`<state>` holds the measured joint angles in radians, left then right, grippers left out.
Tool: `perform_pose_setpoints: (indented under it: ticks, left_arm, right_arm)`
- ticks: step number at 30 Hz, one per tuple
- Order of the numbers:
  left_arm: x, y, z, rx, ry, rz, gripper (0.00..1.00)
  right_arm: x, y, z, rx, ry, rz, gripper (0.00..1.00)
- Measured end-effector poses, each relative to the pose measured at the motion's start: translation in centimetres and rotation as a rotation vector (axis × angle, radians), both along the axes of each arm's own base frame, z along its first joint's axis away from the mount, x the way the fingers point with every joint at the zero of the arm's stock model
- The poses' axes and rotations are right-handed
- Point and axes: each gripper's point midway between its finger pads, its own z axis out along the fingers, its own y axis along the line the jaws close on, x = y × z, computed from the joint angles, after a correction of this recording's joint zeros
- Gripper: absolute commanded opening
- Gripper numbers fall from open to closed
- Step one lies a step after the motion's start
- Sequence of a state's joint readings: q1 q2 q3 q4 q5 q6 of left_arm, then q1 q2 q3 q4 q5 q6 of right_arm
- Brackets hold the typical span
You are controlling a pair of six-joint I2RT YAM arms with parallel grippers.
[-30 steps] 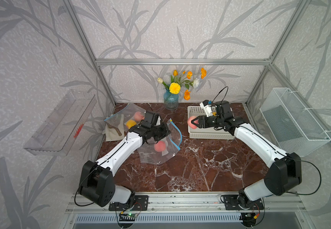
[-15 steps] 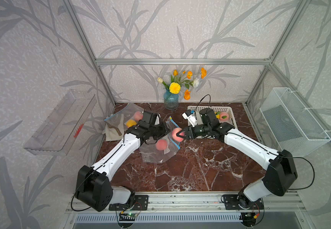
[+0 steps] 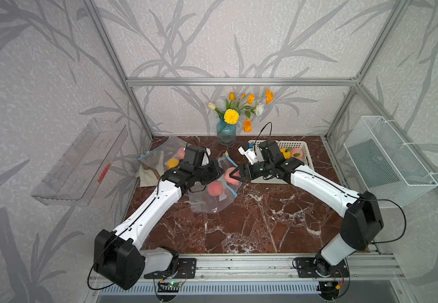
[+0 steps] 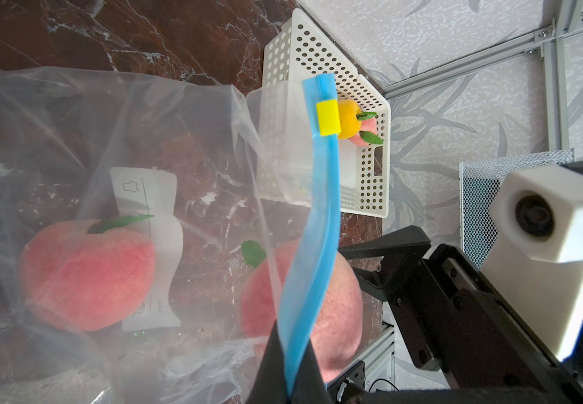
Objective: Place the peach in a zip-top bag and seal the zipper
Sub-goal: Place the peach in the zipper food storage bag.
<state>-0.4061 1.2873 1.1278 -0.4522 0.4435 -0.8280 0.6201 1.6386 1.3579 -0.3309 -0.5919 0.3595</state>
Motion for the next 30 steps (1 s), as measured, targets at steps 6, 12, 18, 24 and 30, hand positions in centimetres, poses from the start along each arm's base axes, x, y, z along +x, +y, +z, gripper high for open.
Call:
perform_pose_setpoints:
  ticks: [6, 12, 18, 24, 30]
  left_arm:
    - [-0.2, 0.1, 0.5, -0.001, -0.015, -0.003, 0.0]
    - [-0.7, 0.6, 1.5, 0.002, -0.043, 0.009, 0.01]
    - [-1.1, 1.4, 3.0, 0.002, -0.092, 0.035, 0.01]
    - [-1.3, 1.6, 3.2, 0.008, -0.101, 0.038, 0.02]
    - [-1.4, 1.9, 3.4, 0.021, -0.098, 0.051, 0.02]
  right_arm:
    - [-0.2, -0.4, 1.0, 0.004, -0.007, -0.02, 0.85]
    - [0.2, -2.0, 3.5, -0.003, -0.105, -0.102, 0.84]
    - [2.4, -6.0, 4.4, -0.08, -0.212, -0.269, 0.88]
    - [7.5, -13.7, 1.7, -0.242, -0.209, -0.515, 0.99]
    - [11.9, -20.8, -3.6, -0.408, -0.131, -0.715, 0.99]
